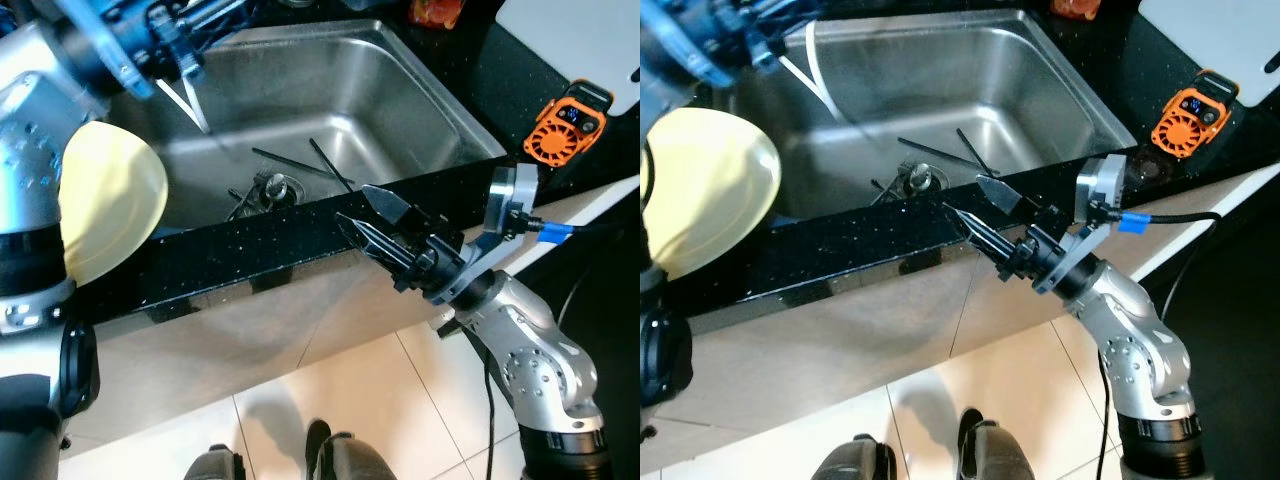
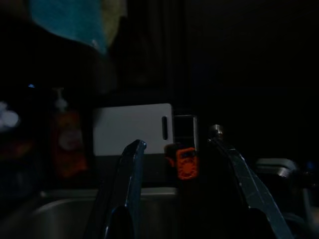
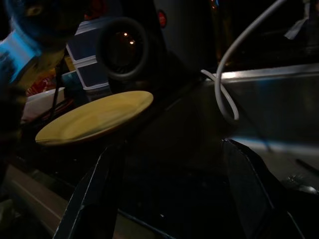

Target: Kitchen organization

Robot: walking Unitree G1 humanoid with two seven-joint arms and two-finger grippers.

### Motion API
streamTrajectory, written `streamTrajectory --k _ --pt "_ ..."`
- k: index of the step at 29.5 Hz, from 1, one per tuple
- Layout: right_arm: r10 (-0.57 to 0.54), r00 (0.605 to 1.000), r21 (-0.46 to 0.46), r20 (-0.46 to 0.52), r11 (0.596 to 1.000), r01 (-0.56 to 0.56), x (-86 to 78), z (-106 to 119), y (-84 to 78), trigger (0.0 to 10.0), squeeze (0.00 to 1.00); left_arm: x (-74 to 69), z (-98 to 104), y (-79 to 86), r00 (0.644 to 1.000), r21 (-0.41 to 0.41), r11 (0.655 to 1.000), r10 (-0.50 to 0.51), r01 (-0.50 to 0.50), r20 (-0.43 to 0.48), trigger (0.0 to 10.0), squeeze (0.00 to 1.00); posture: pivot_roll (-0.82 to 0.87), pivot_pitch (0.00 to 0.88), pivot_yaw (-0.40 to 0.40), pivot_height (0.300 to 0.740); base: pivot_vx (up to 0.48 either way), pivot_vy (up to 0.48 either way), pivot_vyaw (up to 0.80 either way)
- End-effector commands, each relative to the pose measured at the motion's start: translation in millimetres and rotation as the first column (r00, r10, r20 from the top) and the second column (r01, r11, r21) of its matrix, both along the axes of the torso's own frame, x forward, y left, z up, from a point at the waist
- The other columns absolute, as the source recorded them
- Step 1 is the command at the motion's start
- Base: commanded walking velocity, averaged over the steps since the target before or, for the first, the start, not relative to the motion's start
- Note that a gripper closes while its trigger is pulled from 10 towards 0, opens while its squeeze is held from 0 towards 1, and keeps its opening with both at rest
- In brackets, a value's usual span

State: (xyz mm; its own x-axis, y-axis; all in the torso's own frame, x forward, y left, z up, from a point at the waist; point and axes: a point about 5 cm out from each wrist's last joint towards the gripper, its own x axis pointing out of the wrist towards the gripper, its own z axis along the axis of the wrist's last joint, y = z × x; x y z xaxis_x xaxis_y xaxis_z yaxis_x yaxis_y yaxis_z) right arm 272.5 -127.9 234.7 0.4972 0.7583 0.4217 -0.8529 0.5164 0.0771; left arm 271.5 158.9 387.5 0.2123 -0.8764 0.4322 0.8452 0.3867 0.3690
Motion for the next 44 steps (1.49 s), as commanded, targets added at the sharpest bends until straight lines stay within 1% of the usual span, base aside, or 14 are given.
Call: streamTrajectory --k 1,2,8,12,17,18,20,23,25,27,31,36,41,44 --pt "0.001 1.000 -0.009 -0.010 1.000 -0.001 0.7 -5.5 3.1 10.0 0.00 -8.9 -5.1 -8.0 0.998 0.001 0.998 -0.066 0.066 -0.006 10.0 0.00 0.09 0.135 -0.069 0.740 0.000 0.000 0.00" --pt "0.000 1.000 0.000 -0.025 1.000 -0.001 4.2 -10.2 10.3 10.0 0.00 -23.5 -28.5 -14.7 0.985 -0.008 0.987 -0.159 0.158 -0.061 10.0 0.00 0.10 0.131 -0.073 0.740 0.000 0.000 0.00" --pt "0.004 0.999 0.022 -0.038 1.000 -0.004 9.9 -12.4 18.5 10.0 0.00 -44.3 -60.7 -20.8 0.958 -0.037 0.971 -0.241 0.238 -0.156 10.0 0.00 0.11 0.124 -0.078 0.740 0.000 0.000 0.00" --pt "0.003 0.999 0.030 -0.041 1.000 -0.002 14.9 -11.9 21.0 10.0 0.00 -43.9 -76.8 -20.0 0.951 -0.081 0.982 -0.185 0.170 -0.246 10.0 0.00 0.12 0.119 -0.082 0.740 0.000 0.000 0.00" --pt "-0.017 0.998 0.061 -0.056 0.998 0.021 22.2 -11.3 19.6 10.0 0.00 -42.1 -94.8 -19.6 0.939 -0.122 0.992 -0.064 0.024 -0.337 10.0 0.00 0.14 0.120 -0.088 0.740 0.000 0.000 0.00" --pt "-0.025 0.998 0.071 -0.063 0.997 0.030 24.9 -12.2 19.3 10.0 0.00 -41.3 -101.7 -19.3 0.928 -0.148 0.988 -0.011 -0.047 -0.373 10.0 0.00 0.14 0.120 -0.089 0.740 0.000 0.000 0.42" --pt "-0.025 0.998 0.071 -0.063 0.997 0.030 24.9 -12.2 19.3 10.0 0.00 -41.3 -101.7 -19.3 0.928 -0.148 0.988 -0.011 -0.047 -0.373 10.0 0.00 0.14 0.120 -0.089 0.740 0.000 0.000 0.42" --pt "-0.045 0.996 0.076 -0.072 0.996 0.051 30.2 -14.9 18.6 10.0 0.00 -38.8 -125.0 -20.4 0.890 -0.151 0.963 0.137 -0.222 -0.435 10.0 0.00 0.15 0.117 -0.092 0.740 0.000 0.000 0.80" --pt "-0.050 0.996 0.077 -0.073 0.995 0.056 31.6 -15.1 18.7 10.0 0.00 -44.2 -134.7 -22.4 0.880 -0.134 0.968 0.129 -0.212 -0.457 10.0 0.00 0.15 0.116 -0.090 0.740 0.000 0.000 0.75" --pt "-0.067 0.995 0.070 -0.077 0.995 0.072 35.0 -16.0 18.9 10.0 0.00 -61.3 -146.9 -26.1 0.870 -0.142 0.986 0.012 -0.093 -0.493 10.0 0.00 0.16 0.116 -0.090 0.740 0.000 0.000 0.00" --pt "-0.074 0.994 0.064 -0.076 0.995 0.078 37.8 -17.1 20.6 10.0 0.00 -77.2 -153.4 -27.7 0.857 -0.138 0.990 -0.071 0.000 -0.510 10.0 0.00 0.16 0.117 -0.090 0.740 0.000 0.000 0.00" --pt "-0.078 0.995 0.056 -0.068 0.995 0.082 39.0 -17.5 23.4 10.0 0.00 -81.4 -157.2 -24.6 0.853 -0.118 0.993 -0.054 -0.009 -0.519 10.0 0.00 0.17 0.119 -0.091 0.740 0.000 0.000 0.00" --pt "-0.121 0.990 0.070 -0.067 0.990 0.125 44.8 -15.9 22.0 10.0 0.00 -78.9 -157.2 -20.3 0.864 -0.105 0.991 0.022 -0.087 -0.503 10.0 0.00 0.18 0.125 -0.100 0.740 0.000 0.000 0.60" --pt "-0.128 0.990 0.070 -0.057 0.989 0.132 51.3 -12.1 21.4 10.0 0.00 -75.1 -146.3 -9.9 0.887 -0.046 0.979 0.161 -0.200 -0.433 10.0 0.00 0.19 0.128 -0.106 0.740 0.000 0.000 0.79"
